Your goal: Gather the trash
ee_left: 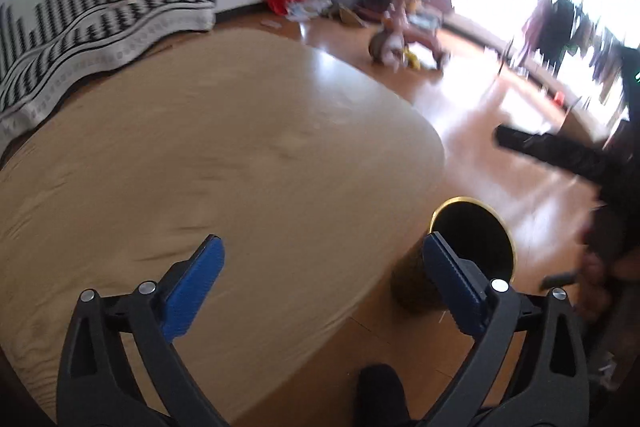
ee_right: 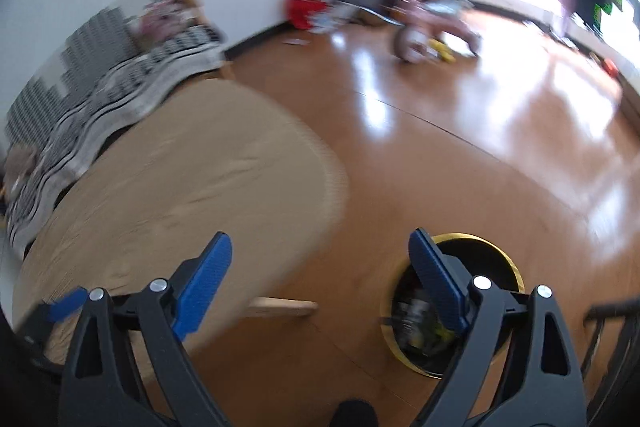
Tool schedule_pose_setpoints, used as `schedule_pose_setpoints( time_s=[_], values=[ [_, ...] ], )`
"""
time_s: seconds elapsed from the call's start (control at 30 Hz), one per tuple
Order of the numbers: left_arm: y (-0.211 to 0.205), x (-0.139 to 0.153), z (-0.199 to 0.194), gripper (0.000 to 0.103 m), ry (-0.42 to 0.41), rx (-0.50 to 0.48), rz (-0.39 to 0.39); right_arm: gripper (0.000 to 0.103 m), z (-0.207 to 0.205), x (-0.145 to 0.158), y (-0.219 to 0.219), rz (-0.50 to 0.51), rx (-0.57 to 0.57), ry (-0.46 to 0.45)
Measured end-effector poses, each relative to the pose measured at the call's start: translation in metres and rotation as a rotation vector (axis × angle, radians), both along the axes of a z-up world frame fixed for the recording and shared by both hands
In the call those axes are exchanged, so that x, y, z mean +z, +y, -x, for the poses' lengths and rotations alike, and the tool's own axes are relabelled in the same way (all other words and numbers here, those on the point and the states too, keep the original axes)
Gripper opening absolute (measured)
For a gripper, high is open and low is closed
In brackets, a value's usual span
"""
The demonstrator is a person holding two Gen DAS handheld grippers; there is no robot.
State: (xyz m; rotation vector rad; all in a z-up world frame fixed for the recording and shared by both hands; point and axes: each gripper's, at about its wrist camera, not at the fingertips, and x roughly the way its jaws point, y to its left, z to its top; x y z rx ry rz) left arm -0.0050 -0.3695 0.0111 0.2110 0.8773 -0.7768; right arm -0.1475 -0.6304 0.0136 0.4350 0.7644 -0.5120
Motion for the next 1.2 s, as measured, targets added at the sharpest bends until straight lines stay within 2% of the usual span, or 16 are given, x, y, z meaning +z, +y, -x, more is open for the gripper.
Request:
schedule_pose_setpoints(
  time_s=[0.1,0.23,0.37,0.43,0.5,0.67,0.77,1.2],
  values=[
    [0.077,0.022,-0.018,0.096,-0.031,0.14,0.009,0.089,-0.033,0.018,0.06,0.029,0.112,-0.037],
    [0.182,0.033,-0.039,0.096,-0.019,0.305,0.05,0.091,-0.079,0.033,0.152,0.097,0.267,-0.07],
    [0.272,0.031,-0.046,0.096,-0.163,0.546,-0.047,0.091,-0.12,0.032,0.234,0.12,0.406,-0.078],
    [0.301,0.029,-0.045,0.096,-0.203,0.612,-0.077,0.091,-0.137,0.028,0.276,0.131,0.484,-0.074],
    [0.326,0.027,-0.048,0.096,-0.21,0.652,-0.091,0.091,-0.148,0.022,0.307,0.156,0.525,-0.069],
    [0.363,0.025,-0.054,0.096,-0.219,0.718,-0.116,0.091,-0.17,0.01,0.37,0.233,0.612,-0.076],
    [0.381,0.03,-0.064,0.096,-0.209,0.751,-0.082,0.091,-0.178,0.002,0.385,0.236,0.634,-0.06],
    [0.39,0.025,-0.064,0.096,-0.165,0.772,-0.04,0.091,-0.172,-0.004,0.374,0.233,0.628,-0.047]
  ],
)
